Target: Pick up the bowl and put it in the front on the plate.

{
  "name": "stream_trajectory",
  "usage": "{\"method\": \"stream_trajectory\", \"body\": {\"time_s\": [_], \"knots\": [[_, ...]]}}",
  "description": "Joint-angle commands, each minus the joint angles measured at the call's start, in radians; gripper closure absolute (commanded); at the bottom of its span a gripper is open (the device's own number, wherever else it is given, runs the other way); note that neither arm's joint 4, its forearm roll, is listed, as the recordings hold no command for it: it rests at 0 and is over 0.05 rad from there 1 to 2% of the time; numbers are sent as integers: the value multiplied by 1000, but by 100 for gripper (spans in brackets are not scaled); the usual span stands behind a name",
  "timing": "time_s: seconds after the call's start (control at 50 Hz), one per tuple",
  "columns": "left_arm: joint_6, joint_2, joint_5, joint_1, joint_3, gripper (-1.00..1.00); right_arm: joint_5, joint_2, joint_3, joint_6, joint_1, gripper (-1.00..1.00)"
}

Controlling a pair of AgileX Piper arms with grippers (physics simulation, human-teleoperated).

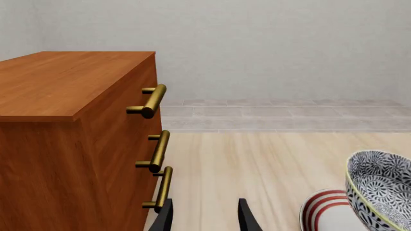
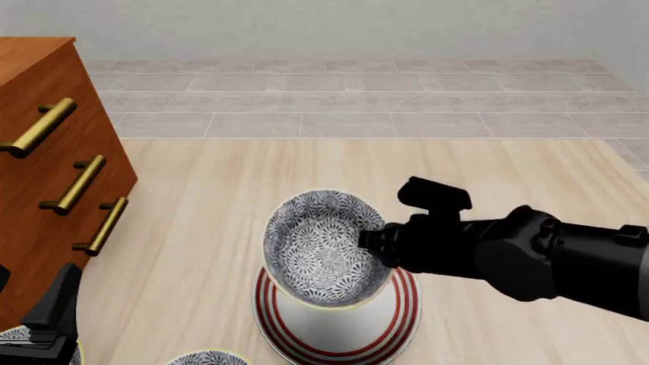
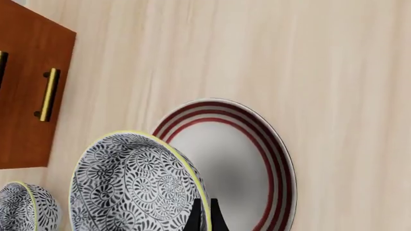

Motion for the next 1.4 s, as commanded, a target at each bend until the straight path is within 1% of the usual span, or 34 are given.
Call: {"method": "stream_trajectory", "body": {"time_s": [0.02,0.1,0.16,0.2,0.24,0.3,0.34,0.38,0.44,0.52,0.54,0.6,0.66,0.68,0.78,0.88,1.4], "knots": [[0,0,0,0,0,-100,29,3,11,7,26,100],[0,0,0,0,0,-100,43,7,5,-1,19,100],[0,0,0,0,0,-100,52,4,7,9,35,100],[0,0,0,0,0,-100,55,5,7,10,38,100],[0,0,0,0,0,-100,62,13,1,1,24,100],[0,0,0,0,0,-100,66,17,10,5,35,100],[0,0,0,0,0,-100,75,15,12,0,29,100],[0,0,0,0,0,-100,89,21,0,-21,11,100],[0,0,0,0,0,-100,104,20,-9,-35,-6,100],[0,0,0,0,0,-100,115,18,-12,-44,-9,100],[0,0,0,0,0,-100,120,23,-18,-55,-17,100],[0,0,0,0,0,-100,123,25,-20,-57,-20,100],[0,0,0,0,0,-100,116,27,-8,-53,-18,100],[0,0,0,0,0,-100,112,36,-4,-61,-25,100],[0,0,0,0,0,-100,98,47,1,-64,-24,100],[0,0,0,0,0,-100,65,64,26,-44,-5,100],[0,0,0,0,0,-100,-14,86,89,-5,28,100]]}}
